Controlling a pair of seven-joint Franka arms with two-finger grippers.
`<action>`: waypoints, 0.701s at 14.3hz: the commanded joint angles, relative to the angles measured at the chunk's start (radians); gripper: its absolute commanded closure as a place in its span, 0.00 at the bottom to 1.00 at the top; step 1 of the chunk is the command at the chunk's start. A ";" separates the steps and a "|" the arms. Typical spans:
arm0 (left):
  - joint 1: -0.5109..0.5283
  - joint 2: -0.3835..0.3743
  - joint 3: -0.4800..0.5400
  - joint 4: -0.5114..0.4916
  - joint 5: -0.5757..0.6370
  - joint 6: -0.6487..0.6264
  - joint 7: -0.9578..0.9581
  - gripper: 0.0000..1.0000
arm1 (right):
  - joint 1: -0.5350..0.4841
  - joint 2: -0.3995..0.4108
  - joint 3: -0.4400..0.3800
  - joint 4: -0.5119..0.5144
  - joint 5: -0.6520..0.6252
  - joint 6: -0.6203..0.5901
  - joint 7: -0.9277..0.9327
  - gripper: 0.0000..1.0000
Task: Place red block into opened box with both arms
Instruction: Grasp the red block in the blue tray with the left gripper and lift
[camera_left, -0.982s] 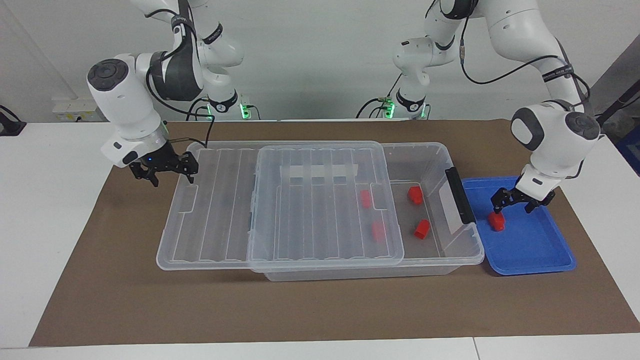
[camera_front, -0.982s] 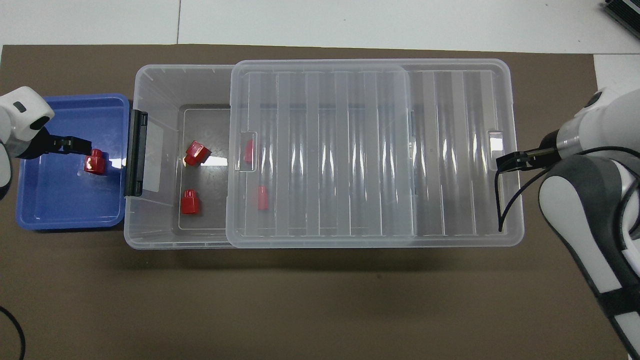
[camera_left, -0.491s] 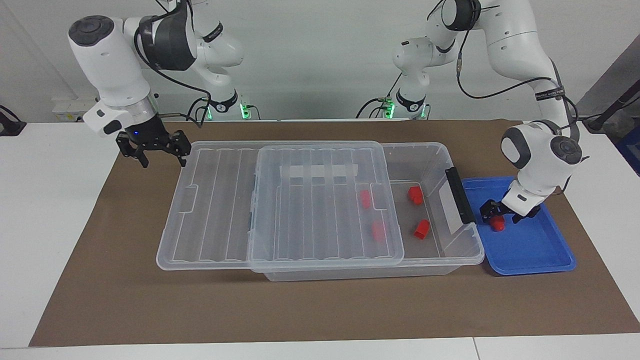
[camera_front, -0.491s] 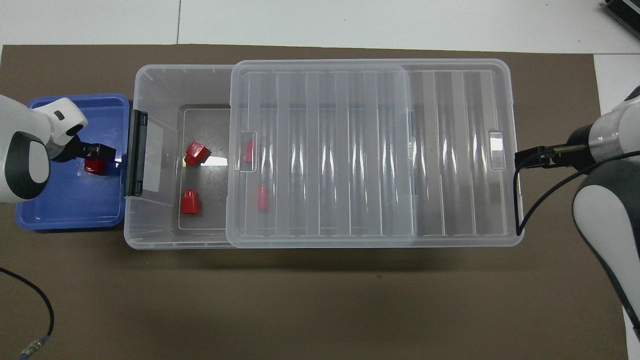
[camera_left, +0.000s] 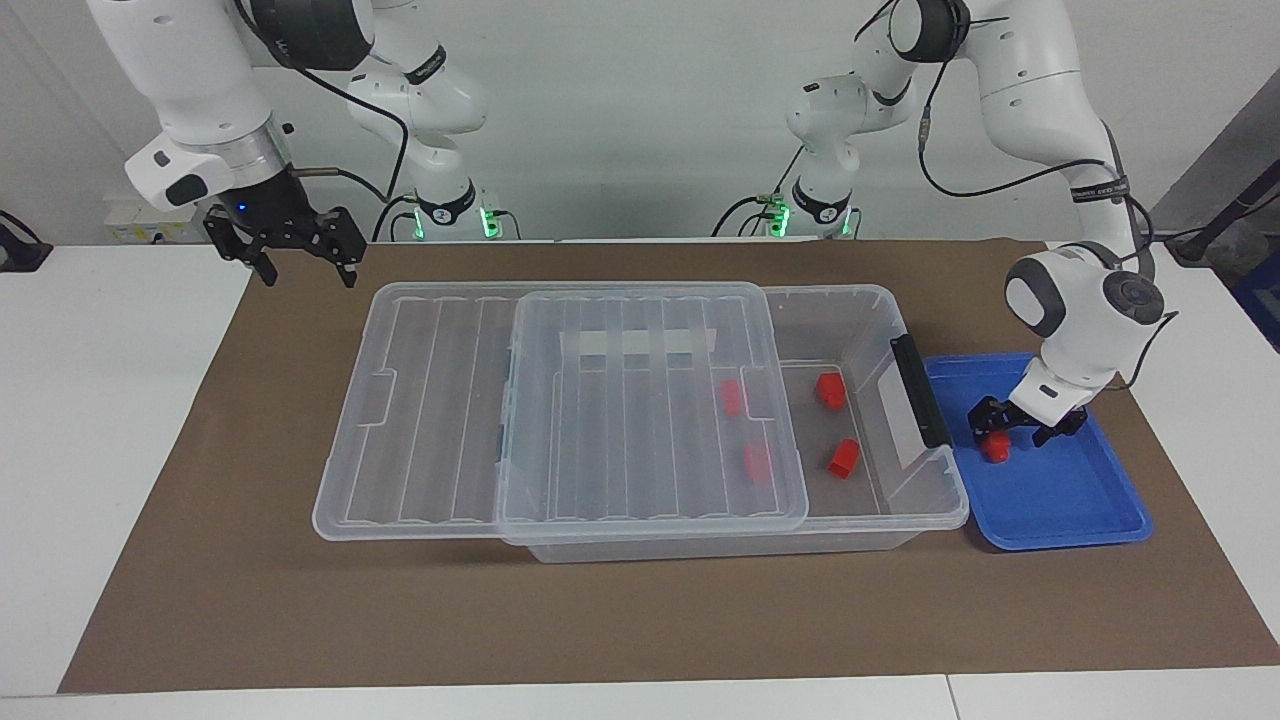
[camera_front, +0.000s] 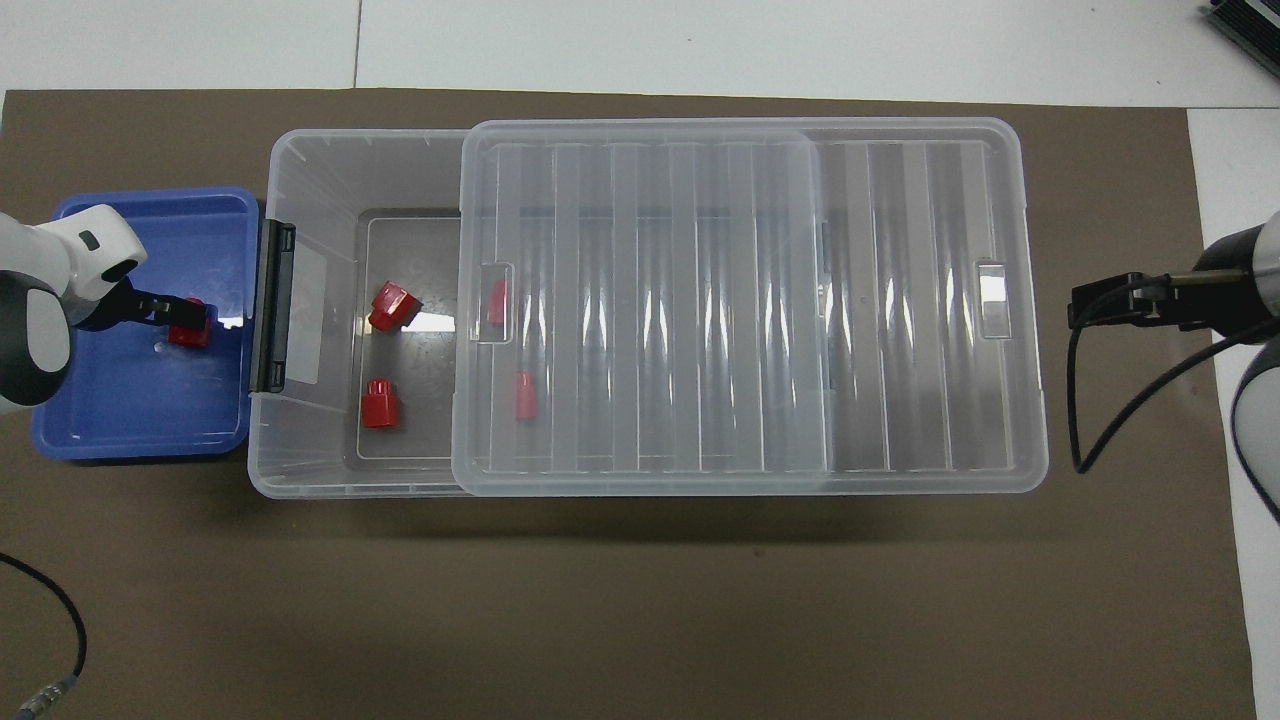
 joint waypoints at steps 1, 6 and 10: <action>-0.002 -0.016 0.002 -0.025 -0.014 0.030 0.014 0.12 | -0.013 -0.003 -0.001 0.009 0.013 -0.026 0.012 0.01; -0.005 -0.016 0.002 -0.025 -0.014 0.016 0.012 1.00 | -0.017 0.005 -0.002 0.019 0.021 -0.029 0.020 0.00; -0.007 -0.014 0.002 0.033 -0.100 -0.063 0.000 1.00 | -0.016 0.000 -0.002 0.012 0.024 -0.029 0.018 0.00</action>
